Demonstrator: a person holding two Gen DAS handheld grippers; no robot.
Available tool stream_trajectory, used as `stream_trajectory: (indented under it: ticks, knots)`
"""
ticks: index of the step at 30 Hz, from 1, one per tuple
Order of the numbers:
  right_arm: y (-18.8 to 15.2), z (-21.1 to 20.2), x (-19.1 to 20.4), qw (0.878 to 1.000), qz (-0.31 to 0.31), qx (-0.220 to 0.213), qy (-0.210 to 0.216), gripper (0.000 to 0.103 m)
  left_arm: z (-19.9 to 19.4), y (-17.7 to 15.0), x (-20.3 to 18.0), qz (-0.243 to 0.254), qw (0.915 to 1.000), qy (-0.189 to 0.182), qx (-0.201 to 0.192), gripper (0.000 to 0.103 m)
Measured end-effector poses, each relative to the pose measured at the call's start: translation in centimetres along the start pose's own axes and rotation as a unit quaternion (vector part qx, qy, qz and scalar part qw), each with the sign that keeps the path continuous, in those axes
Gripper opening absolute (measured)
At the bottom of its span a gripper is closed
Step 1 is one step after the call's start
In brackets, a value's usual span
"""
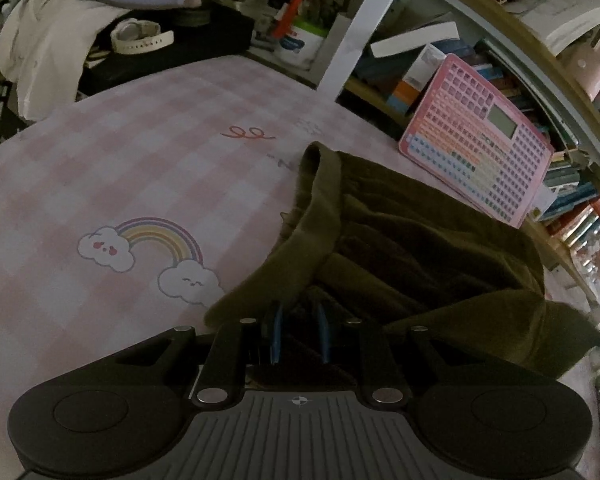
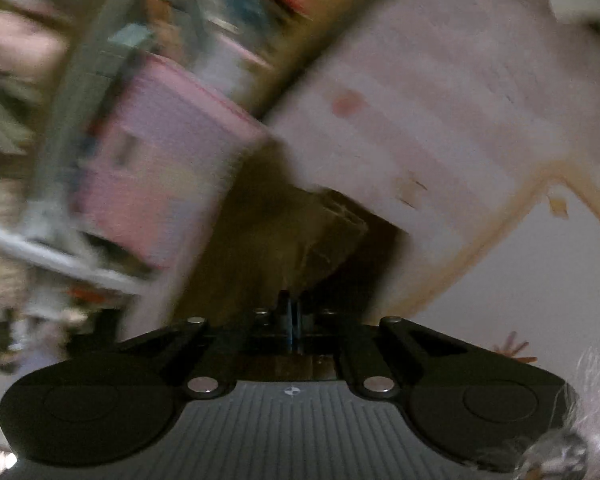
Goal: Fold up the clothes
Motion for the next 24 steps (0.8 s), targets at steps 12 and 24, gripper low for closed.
stream_trajectory:
  ticks: [12, 24]
  knots:
    - [-7.0, -10.2, -8.6, 0.988, 0.061, 0.034, -0.137, 0.002, 0.1, 0.0, 0.9, 0.007, 0.9987, -0.046, 0.017, 0.019]
    - [-7.1, -18.6, 1.6, 0.990, -0.045, -0.107, 0.081, 0.002, 0.1, 0.4, 0.6, 0.045, 0.9964, -0.060, 0.041, 0.020]
Point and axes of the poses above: each gripper's, at about its wrist camera, not at the fingertips, and z roughly the way its jaws point, x to its left, y to its top, the point moved 1 cm from there along z, roughly the way its jaws point, and after that the axes turned 6 degrees about z, right-handed, at the moved point
